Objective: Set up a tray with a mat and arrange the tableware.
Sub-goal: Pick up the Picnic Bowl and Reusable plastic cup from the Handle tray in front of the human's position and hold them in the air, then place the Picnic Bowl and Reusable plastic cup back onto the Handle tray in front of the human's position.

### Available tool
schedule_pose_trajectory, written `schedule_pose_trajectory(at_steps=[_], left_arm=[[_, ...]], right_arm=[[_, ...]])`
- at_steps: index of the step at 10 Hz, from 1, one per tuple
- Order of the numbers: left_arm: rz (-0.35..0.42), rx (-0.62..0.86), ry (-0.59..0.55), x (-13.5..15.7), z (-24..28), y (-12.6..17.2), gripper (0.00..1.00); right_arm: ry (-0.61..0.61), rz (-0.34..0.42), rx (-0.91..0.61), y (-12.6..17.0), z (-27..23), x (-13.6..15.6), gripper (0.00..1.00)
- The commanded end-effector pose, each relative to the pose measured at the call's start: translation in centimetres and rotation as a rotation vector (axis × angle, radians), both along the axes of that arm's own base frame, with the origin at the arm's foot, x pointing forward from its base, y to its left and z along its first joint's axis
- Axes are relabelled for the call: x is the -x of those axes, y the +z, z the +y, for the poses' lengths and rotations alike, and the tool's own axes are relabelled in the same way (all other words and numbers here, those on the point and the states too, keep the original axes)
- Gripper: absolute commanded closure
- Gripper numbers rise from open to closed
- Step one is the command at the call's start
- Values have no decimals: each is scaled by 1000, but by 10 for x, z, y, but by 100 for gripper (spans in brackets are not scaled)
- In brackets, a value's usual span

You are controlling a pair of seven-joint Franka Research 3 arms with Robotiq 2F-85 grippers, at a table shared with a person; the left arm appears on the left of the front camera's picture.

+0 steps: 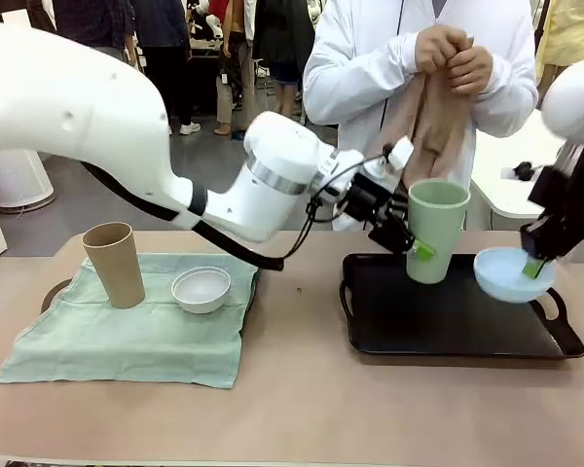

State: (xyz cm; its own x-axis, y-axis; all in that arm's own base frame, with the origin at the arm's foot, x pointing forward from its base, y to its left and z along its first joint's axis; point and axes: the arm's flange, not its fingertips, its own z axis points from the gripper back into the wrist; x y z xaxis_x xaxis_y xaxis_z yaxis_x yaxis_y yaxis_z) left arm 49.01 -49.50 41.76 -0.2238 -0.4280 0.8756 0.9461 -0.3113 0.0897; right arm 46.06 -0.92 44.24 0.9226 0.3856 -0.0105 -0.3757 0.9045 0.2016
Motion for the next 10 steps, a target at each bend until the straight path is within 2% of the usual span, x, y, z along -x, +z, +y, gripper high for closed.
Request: schedule_pose_trajectory(at_steps=[1, 3, 4, 5, 10], left_arm=[[-86, -29, 28, 38, 22, 41, 26], [-117, -41, 45, 51, 26, 68, 26], [-109, -62, 48, 52, 29, 71, 26], [-123, -19, 19, 41, 15, 76, 26], [-123, -19, 19, 41, 15, 76, 26]], right_arm=[[4, -78, -14, 53, -10, 30, 100], [-20, -148, 2, 90, -13, 50, 100], [-33, -153, -1, 94, -10, 47, 100], [-11, -128, -16, 91, -13, 47, 100], [-11, -128, -16, 91, -13, 47, 100]])
